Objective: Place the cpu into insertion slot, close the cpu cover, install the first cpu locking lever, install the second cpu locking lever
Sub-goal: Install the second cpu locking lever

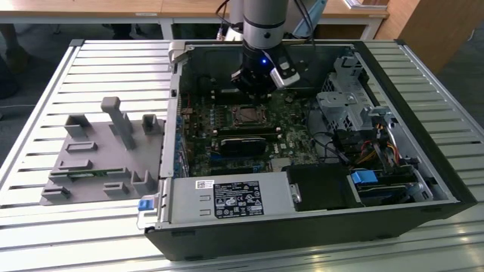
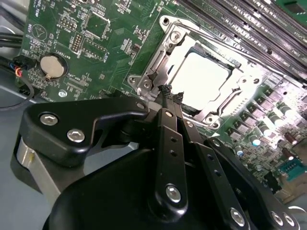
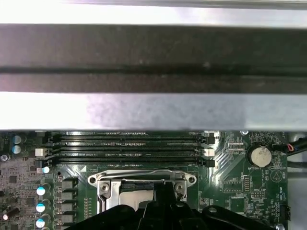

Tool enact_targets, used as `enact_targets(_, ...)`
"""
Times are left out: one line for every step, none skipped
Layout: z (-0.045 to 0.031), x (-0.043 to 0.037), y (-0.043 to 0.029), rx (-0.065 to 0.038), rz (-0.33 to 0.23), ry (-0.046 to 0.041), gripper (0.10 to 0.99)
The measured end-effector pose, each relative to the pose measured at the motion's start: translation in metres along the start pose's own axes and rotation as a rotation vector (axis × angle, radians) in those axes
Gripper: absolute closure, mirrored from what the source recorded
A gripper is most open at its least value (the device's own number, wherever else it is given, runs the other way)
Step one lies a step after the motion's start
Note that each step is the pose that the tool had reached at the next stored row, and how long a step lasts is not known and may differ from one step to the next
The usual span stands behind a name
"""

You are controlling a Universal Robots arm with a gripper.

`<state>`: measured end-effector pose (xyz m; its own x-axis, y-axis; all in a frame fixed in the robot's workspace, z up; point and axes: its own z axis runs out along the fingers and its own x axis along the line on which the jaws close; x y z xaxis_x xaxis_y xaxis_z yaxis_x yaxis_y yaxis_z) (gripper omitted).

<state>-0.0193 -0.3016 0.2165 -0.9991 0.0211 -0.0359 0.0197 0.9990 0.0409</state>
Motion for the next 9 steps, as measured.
enact_targets(-0.0021,-0.0001,0.0001,0.0,0.0,-0.0001,0.98)
enact_targets(-0.0046,-0.0002,0.0002,0.0,0.0,-0.0002,0.98)
enact_targets(-0.0076,-0.0003,0.0003,0.0,0.0,0.0,0.98)
enact_targets(-0.0102,-0.0004,0.0004,0.0,0.0,-0.0001,0.98)
enact_targets(-0.0122,-0.0004,0.0005,0.0,0.0,0.0001,0.98)
enact_targets(-0.0132,-0.0005,0.0005,0.0,0.0,0.0,0.98)
enact_targets(-0.0134,-0.0005,0.0003,0.0,0.0,0.0,0.98)
enact_targets(-0.0134,-0.0005,0.0,0.0,0.0,-0.0001,0.98)
enact_targets(-0.0135,-0.0006,-0.0006,0.0,0.0,-0.0001,0.98)
